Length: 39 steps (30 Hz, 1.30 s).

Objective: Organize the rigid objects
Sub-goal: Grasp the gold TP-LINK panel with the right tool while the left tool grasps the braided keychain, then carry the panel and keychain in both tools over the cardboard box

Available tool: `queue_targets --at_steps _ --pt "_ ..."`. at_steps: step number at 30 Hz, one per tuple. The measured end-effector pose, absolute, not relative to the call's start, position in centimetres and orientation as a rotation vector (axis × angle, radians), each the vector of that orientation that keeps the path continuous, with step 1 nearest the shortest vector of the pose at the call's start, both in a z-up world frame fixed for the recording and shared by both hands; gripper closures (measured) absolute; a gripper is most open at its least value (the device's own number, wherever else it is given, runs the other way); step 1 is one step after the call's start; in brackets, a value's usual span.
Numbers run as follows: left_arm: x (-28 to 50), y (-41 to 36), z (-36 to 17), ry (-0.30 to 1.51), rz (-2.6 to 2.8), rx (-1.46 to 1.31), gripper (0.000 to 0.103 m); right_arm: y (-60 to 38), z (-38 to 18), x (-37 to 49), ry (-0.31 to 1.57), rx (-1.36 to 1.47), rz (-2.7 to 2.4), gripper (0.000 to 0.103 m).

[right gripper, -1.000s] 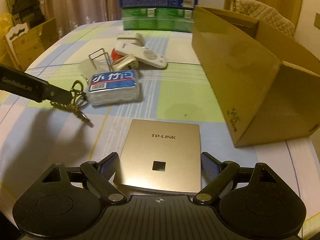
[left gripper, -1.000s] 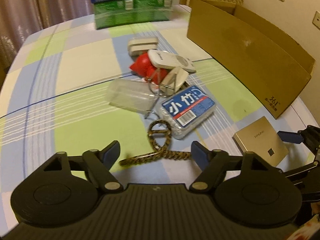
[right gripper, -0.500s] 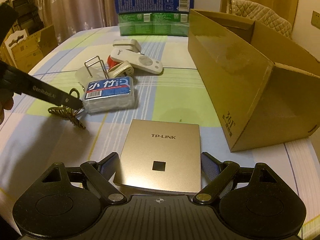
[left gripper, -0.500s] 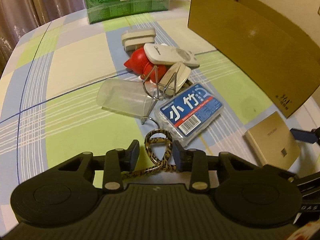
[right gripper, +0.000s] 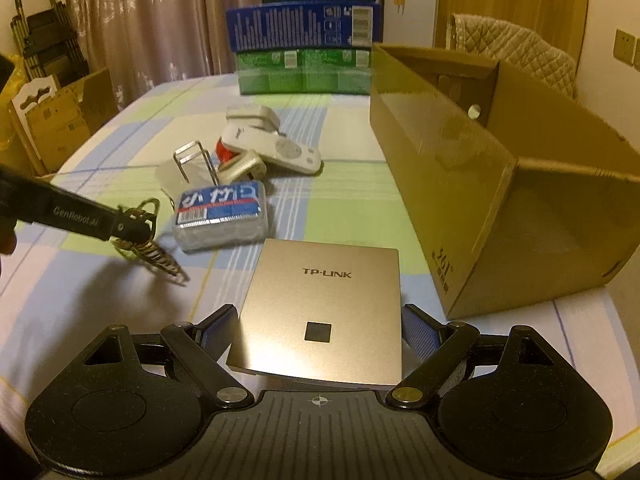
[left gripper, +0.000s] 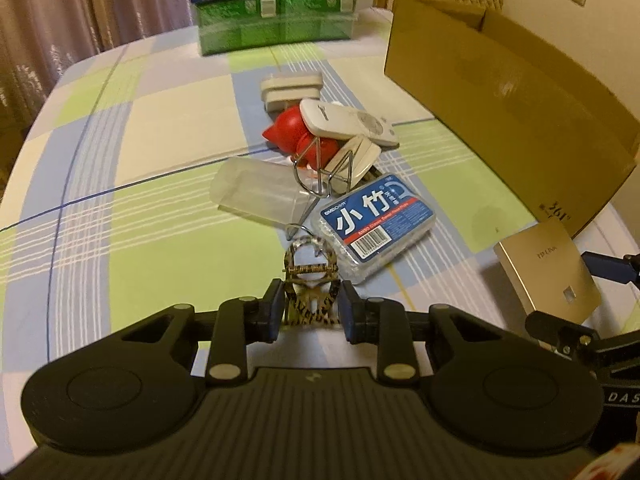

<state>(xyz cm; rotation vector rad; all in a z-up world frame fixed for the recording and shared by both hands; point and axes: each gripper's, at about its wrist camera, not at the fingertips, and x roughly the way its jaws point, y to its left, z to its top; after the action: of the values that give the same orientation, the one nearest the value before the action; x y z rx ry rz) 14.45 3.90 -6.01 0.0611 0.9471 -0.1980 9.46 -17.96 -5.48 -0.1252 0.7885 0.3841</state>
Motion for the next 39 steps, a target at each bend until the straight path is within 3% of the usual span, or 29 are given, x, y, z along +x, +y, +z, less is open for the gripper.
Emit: queue_targets --at_steps 15,26,39 --pt "10.2 1.3 1.0 0.818 -0.216 0.025 0.079 -19.8 0.6 6.4 0.645 -0.111 0.375 0.018" --pt "10.3 -4.7 7.4 0.704 -0.313 0.033 0.079 -24.5 5.5 7.4 0.531 -0.085 0.300 0.018" --pt "13.9 -13.4 8.3 0.692 -0.445 0.040 0.079 -33.1 8.3 13.4 0.525 -0.088 0.225 0.018"
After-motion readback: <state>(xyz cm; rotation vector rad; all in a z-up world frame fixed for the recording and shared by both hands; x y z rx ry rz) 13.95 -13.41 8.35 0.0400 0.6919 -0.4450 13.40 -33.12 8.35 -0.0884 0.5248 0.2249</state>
